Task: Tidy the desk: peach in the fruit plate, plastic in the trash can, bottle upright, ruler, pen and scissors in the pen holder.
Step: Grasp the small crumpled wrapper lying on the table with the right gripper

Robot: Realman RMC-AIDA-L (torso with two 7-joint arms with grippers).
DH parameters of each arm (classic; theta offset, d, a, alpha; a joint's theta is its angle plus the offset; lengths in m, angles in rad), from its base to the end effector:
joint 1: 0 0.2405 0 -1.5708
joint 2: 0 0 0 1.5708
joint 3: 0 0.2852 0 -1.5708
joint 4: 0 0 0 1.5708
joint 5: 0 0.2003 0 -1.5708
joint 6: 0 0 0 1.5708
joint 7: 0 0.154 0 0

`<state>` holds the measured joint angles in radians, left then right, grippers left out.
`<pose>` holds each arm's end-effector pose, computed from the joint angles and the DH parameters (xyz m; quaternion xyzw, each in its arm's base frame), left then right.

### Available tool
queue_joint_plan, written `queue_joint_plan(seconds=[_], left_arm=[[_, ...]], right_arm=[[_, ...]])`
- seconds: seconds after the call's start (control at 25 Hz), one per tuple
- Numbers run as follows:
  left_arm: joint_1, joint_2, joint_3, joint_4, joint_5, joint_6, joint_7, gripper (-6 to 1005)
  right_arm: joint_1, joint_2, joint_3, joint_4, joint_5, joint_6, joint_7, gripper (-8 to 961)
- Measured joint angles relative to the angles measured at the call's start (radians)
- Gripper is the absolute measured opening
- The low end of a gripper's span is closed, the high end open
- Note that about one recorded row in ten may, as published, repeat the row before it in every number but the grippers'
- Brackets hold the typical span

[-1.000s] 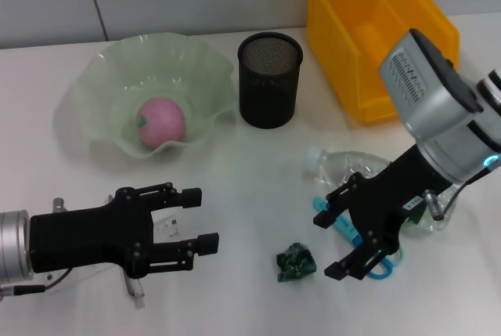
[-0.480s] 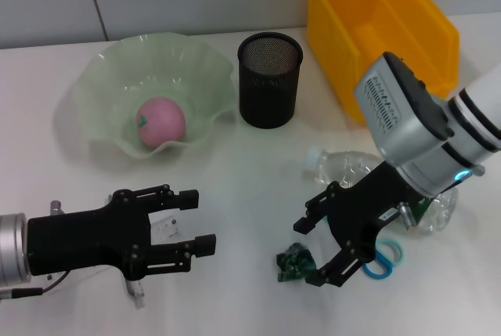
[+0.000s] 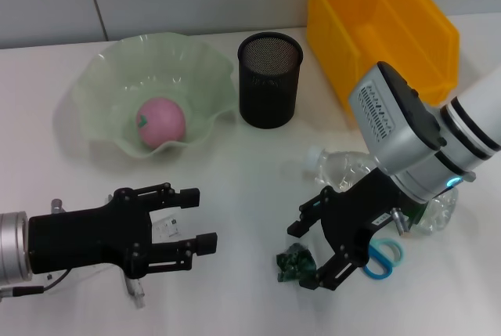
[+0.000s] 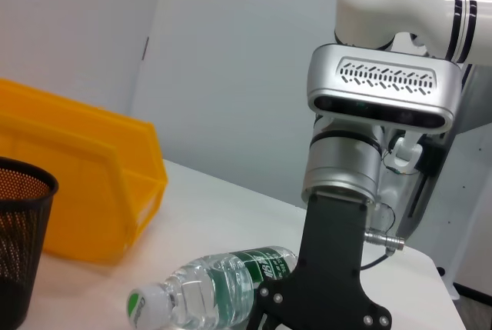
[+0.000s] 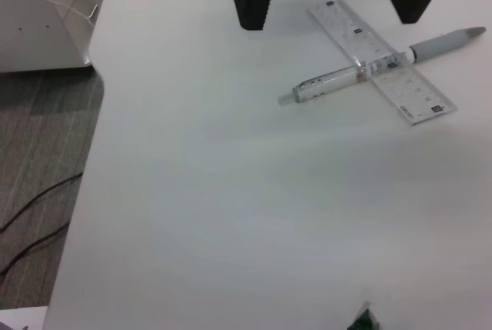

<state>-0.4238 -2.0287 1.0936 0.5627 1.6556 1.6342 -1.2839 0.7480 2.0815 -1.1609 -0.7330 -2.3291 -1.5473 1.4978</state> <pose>-0.2706 0.2875 -0.0446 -0.9393 -0.1834 -0.2885 0.0281 0.2298 0.3462 -0.0770 0.9959 -0.0361 0.0566 0.0605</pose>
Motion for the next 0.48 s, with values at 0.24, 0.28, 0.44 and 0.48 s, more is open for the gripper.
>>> queue_joint_plan(seconds=[0.24,0.28,0.44,0.48], left_arm=[[0.0,-0.003,-0.001,-0.002,-0.002,-0.001,0.001,776],[-0.001,-0.003,-0.001,-0.002,-0.001,-0.002,0.002,776],[-0.002,-0.004,-0.002,-0.002,-0.002,-0.002,0.007,776],[-0.002,-0.004,-0.001,-0.003,-0.004,-0.002,0.008,776]], right_arm=[[0.002,0.0,-0.009,0.016,0.011,0.011,-0.004,772],[0.002,0.0,-0.011,0.018,0.013,0.012,-0.005,771],[0.002,0.0,-0.011,0.026,0.013,0.015,-0.005,768],[0.002,0.0,-0.011,0.028,0.014,0.015,-0.005,767]])
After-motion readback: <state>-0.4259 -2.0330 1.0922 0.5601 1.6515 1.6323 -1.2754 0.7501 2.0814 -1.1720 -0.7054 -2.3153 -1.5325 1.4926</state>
